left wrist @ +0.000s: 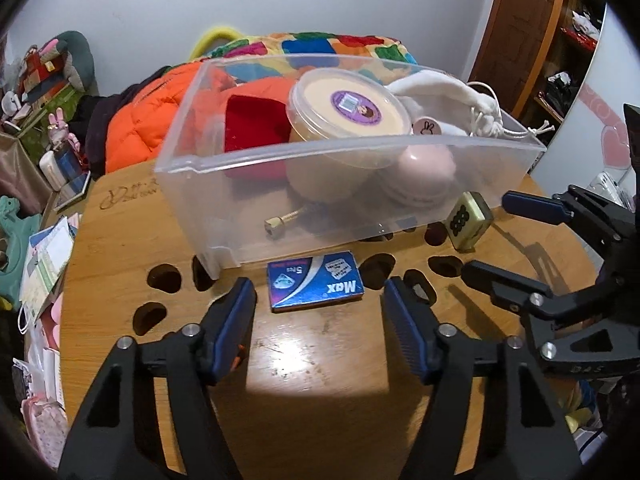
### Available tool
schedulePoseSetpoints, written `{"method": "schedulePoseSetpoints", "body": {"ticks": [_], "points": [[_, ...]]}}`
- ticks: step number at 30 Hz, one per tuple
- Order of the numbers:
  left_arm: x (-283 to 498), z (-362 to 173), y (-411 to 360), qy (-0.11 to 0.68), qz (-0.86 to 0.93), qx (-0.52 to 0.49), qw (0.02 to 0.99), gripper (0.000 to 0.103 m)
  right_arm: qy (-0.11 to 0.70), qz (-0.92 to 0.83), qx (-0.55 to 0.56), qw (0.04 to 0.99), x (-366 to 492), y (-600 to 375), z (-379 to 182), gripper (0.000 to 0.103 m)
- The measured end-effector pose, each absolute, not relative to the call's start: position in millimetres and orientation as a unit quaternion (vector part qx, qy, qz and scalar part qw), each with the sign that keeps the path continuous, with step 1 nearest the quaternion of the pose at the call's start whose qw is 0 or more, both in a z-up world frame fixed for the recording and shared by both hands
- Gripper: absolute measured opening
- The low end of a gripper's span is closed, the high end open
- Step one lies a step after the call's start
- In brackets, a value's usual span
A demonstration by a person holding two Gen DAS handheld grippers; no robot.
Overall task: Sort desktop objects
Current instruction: 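Withdraw both open tools from the box toward the blue card and small cube, then grasp the small green-gold cube with right tool while left tool grasps the blue Max card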
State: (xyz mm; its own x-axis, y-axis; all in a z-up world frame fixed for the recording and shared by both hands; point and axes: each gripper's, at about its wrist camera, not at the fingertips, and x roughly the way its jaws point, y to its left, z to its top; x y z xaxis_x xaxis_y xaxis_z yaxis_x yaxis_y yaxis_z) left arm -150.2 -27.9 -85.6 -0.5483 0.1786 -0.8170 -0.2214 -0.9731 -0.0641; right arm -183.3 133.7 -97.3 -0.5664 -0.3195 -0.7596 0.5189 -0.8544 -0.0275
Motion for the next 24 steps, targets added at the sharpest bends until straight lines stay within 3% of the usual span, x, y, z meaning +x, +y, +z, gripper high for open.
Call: {"method": "schedulePoseSetpoints", "body": {"ticks": [2,13,17,24], "points": [[-153,-86,-28,0.027,0.88,-0.462,0.11,0.064,0.125,-0.874,0.403,0.242,-185,132,-99,0.065],[-151,-89,-27,0.035,0.884,-0.457,0.094,0.059,0.131,-0.871,0.406,0.244,-189,127,-103,0.055],[-150,-87,-26,0.047,0.888,-0.448,0.089,0.052,0.131,-0.868,0.412,0.244,-189,126,-105,0.042],[-151,-88,-25,0.054,0.89,-0.444,0.092,0.048,0.146,-0.866,0.413,0.241,-189,122,-106,0.04]]}}
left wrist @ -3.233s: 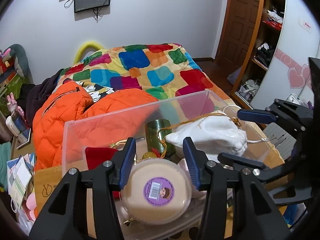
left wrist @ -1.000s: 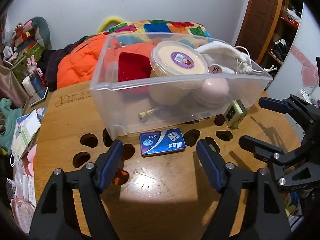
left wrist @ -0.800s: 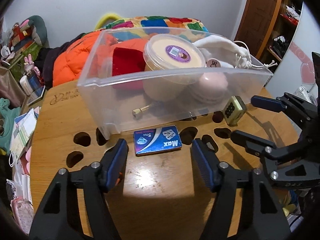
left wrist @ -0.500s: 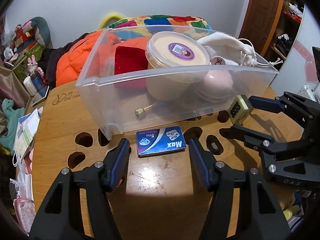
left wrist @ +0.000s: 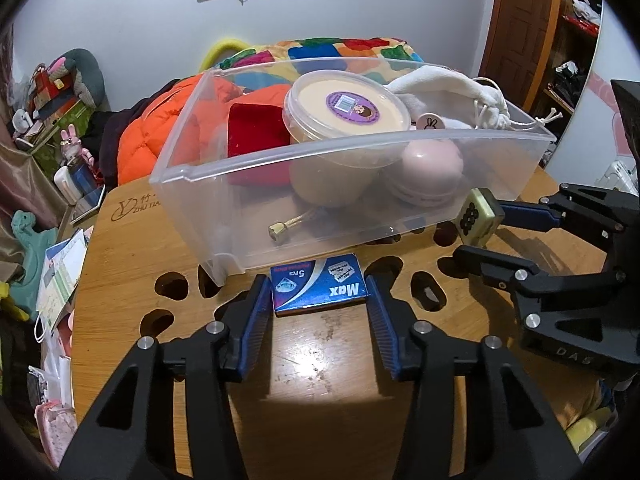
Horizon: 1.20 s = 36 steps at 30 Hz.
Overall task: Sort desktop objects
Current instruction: 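Grasp the small green-gold cube with right tool while left tool grasps the blue Max card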
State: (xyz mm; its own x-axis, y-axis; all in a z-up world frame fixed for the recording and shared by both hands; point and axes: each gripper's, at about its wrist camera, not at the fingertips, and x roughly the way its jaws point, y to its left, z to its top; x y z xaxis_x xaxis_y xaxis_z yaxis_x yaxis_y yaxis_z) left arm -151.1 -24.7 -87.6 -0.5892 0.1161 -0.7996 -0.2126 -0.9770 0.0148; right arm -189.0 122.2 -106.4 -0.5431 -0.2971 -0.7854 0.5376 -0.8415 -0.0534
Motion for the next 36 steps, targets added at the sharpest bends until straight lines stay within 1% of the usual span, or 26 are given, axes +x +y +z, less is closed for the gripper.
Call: {"method": "schedulePoseSetpoints", "body": {"ticks": [2,4,9,16,36], "points": [[-151,-88,-25,0.054,0.89,-0.444,0.092,0.048,0.153,-0.864,0.413,0.242,-189,121,-108,0.035],[-151,-88,-25,0.054,0.89,-0.444,0.093,0.048,0.159,-0.862,0.414,0.244,-187,119,-109,0.033],[-152,-89,-26,0.056,0.891,-0.442,0.093,0.048,0.159,-0.861,0.413,0.248,-187,120,-109,0.03],[-149,-89,-25,0.059,0.892,-0.439,0.094,0.048,0.177,-0.861,0.402,0.257,-179,113,-109,0.017],[-143,-83,-25,0.052,0.895,-0.432,0.1,0.048,0.172,-0.869,0.379,0.266,-165,118,-97,0.015]]}}
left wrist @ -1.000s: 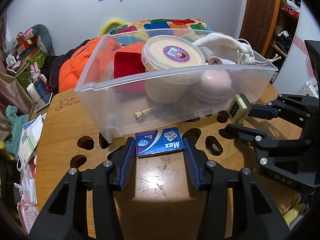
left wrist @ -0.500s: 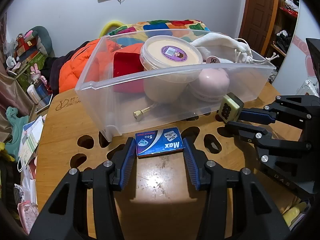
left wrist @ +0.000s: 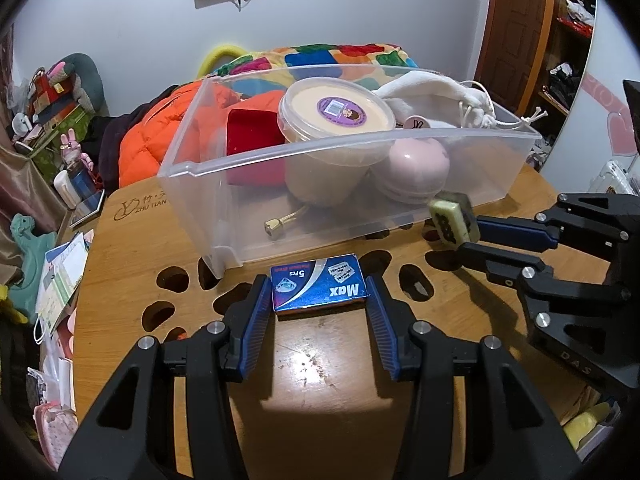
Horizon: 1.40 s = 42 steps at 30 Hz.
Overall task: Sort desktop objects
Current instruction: 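Grasp the small green-gold cube with right tool while left tool grasps the blue Max card, then lift the cube with right tool while left tool lifts the Max card over the box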
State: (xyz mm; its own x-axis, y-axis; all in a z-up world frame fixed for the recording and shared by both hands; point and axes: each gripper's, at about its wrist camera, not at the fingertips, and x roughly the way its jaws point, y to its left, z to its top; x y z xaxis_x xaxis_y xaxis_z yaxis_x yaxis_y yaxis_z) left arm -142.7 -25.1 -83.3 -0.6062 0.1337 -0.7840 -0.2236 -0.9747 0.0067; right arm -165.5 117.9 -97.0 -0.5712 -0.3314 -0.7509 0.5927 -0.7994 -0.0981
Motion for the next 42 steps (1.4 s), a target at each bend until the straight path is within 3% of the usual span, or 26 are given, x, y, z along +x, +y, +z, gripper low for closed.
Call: {"method": "schedulePoseSetpoints", "body": {"ticks": [25,42], "points": [[-124,-56,-17,0.04,0.907,-0.401,0.122,0.048,0.166,-0.87,0.376,0.272,-142,140,-88,0.014],[-122,-29,-14,0.034,0.919,-0.373,0.126,0.048,0.153,-0.885,0.343,0.273,-135,148,-50,0.014]]}}
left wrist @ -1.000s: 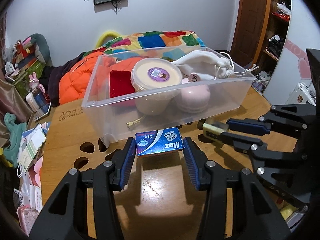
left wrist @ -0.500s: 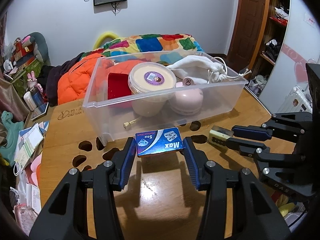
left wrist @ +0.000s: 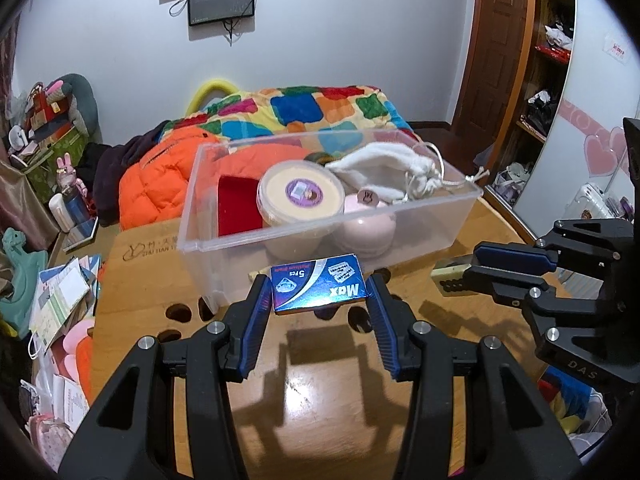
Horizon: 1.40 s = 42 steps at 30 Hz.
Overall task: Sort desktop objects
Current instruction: 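Lift the cube with right tool while left tool lifts the Max card over the box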
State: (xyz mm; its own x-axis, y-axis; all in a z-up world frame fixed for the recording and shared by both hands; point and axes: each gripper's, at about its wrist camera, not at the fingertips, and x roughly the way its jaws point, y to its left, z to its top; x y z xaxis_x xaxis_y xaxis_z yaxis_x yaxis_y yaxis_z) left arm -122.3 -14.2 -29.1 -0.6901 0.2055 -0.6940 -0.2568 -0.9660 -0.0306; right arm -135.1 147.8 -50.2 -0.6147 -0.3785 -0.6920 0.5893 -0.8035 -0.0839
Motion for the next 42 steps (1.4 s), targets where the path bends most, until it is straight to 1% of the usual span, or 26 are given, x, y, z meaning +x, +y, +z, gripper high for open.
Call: {"method": "schedulePoseSetpoints", "body": {"ticks": [14,22,33,42], "points": [[-146,-4,-11,0.039,0.926,-0.353,0.128,0.048,0.168,-0.901,0.3,0.264,-153,141,-9,0.014],[-166,6,-11,0.042,0.929,-0.344,0.129,0.048,0.173,-0.905,0.286,0.262,-172,132,4,0.014],[-208,5,-15,0.028,0.928,-0.351,0.121,0.048,0.181,-0.904,0.285,0.261,-212,116,2,0.014],[-238,-13,-22,0.022,0.922,-0.369,0.113,0.048,0.185,-0.897,0.304,0.261,-242,108,-15,0.014]]}}
